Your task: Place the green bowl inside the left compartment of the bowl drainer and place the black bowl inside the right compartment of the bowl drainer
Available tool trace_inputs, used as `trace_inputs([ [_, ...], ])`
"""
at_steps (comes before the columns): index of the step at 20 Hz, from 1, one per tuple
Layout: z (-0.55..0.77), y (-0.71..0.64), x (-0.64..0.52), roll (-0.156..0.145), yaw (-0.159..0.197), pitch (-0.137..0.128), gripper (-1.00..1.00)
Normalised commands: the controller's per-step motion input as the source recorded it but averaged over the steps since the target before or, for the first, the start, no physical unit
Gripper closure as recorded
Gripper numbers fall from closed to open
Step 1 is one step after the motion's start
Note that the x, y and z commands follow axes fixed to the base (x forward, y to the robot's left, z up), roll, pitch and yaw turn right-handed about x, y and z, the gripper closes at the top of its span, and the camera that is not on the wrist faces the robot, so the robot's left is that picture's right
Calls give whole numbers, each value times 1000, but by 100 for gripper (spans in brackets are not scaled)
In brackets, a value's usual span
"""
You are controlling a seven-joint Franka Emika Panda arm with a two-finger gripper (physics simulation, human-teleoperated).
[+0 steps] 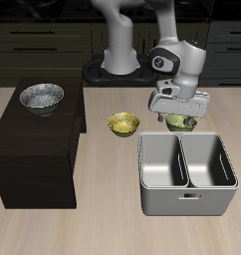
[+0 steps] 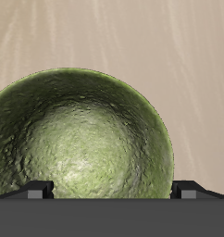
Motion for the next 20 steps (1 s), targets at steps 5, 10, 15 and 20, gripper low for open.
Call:
trace_inputs([
  [5,-278,-16,-33,63,-61,47,100],
  [10,-84,-9,5,9,-13,27,100],
  [15,92,-60,16,-5,-16,-1,100],
  [20,149,-20,27,6,2,-6,100],
])
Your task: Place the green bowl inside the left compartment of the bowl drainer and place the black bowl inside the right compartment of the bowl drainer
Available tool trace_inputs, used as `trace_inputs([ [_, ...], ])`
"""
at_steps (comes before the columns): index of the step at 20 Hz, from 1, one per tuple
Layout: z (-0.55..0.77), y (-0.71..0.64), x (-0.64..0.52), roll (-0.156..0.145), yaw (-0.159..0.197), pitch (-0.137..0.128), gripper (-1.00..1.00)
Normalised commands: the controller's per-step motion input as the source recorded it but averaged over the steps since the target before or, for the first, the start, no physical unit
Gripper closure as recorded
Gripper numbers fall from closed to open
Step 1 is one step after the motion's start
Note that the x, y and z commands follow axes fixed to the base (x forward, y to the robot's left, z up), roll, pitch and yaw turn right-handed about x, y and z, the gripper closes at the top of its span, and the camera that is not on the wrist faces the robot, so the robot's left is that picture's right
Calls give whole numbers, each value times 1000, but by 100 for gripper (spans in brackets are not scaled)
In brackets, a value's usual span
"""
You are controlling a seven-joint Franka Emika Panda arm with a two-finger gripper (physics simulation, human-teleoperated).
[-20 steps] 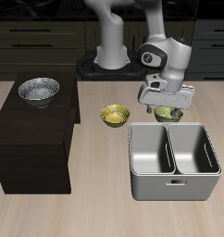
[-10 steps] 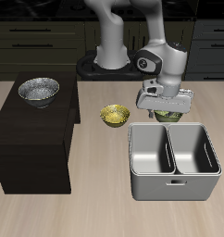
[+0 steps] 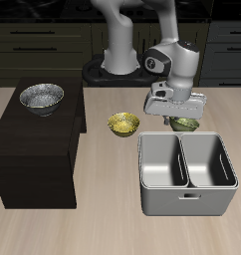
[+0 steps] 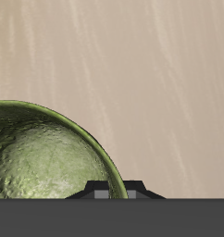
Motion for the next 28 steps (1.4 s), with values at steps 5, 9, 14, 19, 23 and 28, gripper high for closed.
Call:
trace_inputs([
  [5,428,-46,35,8,-2,-60,100],
  [9,402,-53,67,12,-1,-41,100],
  [14,534,-28,-8,12,1,-72,100],
  [19,363,46,-42,20,1,-24,100],
  [23,474,95,-75,31,1,-46,100],
  [28,414,25,29,7,-2,-30,100],
])
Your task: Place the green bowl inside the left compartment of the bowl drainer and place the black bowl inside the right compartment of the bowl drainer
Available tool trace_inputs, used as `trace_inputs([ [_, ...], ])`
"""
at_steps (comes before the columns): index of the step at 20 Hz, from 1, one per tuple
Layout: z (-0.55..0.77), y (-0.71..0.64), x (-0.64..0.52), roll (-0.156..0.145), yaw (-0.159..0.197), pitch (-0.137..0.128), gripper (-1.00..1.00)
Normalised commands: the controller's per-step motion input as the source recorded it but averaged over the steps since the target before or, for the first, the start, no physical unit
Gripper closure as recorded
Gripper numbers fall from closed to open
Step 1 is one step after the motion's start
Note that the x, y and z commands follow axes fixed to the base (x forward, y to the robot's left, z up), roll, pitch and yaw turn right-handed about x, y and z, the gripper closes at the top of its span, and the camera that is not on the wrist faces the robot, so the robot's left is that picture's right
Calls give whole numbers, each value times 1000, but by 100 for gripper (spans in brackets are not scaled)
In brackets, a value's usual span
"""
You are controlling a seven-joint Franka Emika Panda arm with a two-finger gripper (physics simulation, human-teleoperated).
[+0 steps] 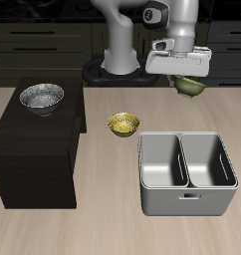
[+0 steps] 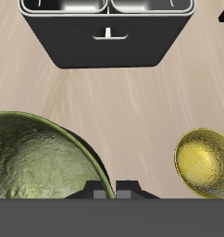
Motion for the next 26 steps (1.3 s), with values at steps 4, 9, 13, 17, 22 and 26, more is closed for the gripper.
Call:
trace_inputs([
  [4,343,66,-86,26,-18,2,100],
  [9,510,130,-49,30,-10,-33,100],
  [13,128,132,68,92,-10,60,100],
  [17,101,-1,81,35,12,18,100],
  [22,266,-1,206,17,23,18,100],
  [26,276,53,162,18,37,3,100],
])
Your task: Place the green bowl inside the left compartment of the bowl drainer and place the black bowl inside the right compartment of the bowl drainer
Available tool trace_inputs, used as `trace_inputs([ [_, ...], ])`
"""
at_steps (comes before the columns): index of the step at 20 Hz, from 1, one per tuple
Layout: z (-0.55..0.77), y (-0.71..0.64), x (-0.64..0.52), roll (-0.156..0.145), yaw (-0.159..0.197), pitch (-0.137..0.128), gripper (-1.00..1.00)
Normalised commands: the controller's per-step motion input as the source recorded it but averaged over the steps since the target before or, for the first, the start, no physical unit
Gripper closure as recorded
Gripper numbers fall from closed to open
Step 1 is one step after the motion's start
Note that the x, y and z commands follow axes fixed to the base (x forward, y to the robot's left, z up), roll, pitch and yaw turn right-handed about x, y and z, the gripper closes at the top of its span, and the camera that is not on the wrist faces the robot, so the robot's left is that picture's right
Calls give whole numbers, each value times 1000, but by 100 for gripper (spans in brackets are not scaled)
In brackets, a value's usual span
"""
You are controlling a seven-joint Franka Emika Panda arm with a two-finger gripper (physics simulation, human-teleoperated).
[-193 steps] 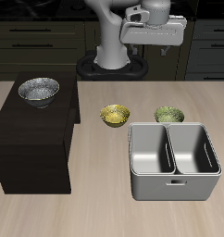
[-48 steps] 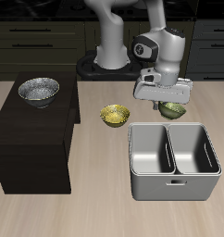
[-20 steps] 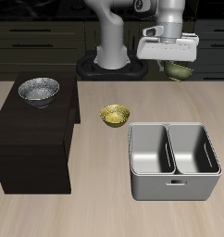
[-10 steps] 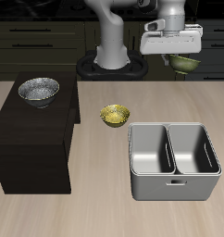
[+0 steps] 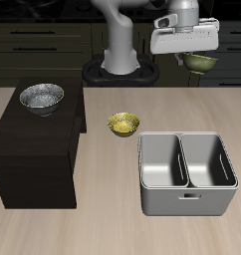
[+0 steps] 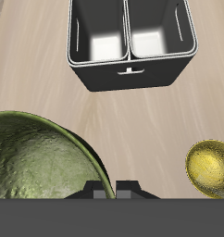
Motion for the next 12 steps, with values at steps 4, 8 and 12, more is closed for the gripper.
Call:
trace_inputs([
  [4,350,-12,158,-11,18,-11,100],
  [8,337,-46,213,-25,17,-14,100],
  [12,271,-73,240,-30,15,-3,100],
])
